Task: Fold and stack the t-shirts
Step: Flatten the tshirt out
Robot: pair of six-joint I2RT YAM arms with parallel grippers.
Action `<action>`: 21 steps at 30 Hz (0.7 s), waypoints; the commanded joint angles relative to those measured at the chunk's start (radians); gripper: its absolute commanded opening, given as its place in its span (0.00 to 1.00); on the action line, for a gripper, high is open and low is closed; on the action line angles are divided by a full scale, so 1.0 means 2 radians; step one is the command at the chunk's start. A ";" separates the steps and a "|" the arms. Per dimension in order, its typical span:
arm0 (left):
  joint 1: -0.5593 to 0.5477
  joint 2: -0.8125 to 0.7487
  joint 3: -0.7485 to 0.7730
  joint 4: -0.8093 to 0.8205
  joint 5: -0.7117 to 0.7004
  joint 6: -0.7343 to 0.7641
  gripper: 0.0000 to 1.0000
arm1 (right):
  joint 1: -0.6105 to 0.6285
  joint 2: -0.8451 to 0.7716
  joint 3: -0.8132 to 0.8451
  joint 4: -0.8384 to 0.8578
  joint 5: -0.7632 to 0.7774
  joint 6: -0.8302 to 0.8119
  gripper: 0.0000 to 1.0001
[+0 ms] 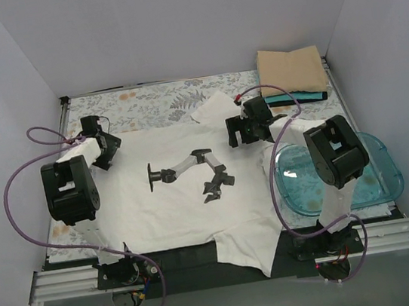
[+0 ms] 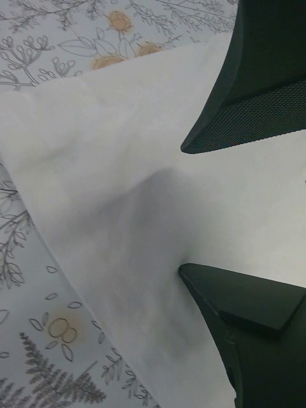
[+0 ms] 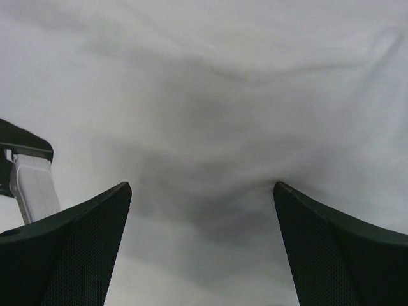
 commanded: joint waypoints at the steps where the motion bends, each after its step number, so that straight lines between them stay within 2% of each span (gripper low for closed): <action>1: 0.015 0.046 0.038 -0.005 0.002 0.015 0.69 | -0.001 0.039 0.059 -0.023 -0.002 -0.026 0.98; 11: 0.034 0.163 0.179 -0.004 0.045 0.033 0.69 | -0.020 0.162 0.232 -0.083 -0.012 -0.061 0.98; 16: 0.036 0.210 0.252 -0.014 0.056 0.039 0.69 | -0.034 0.226 0.350 -0.117 -0.037 -0.069 0.98; 21: 0.038 0.242 0.310 -0.030 0.056 0.053 0.69 | -0.042 0.277 0.428 -0.132 -0.068 -0.085 0.98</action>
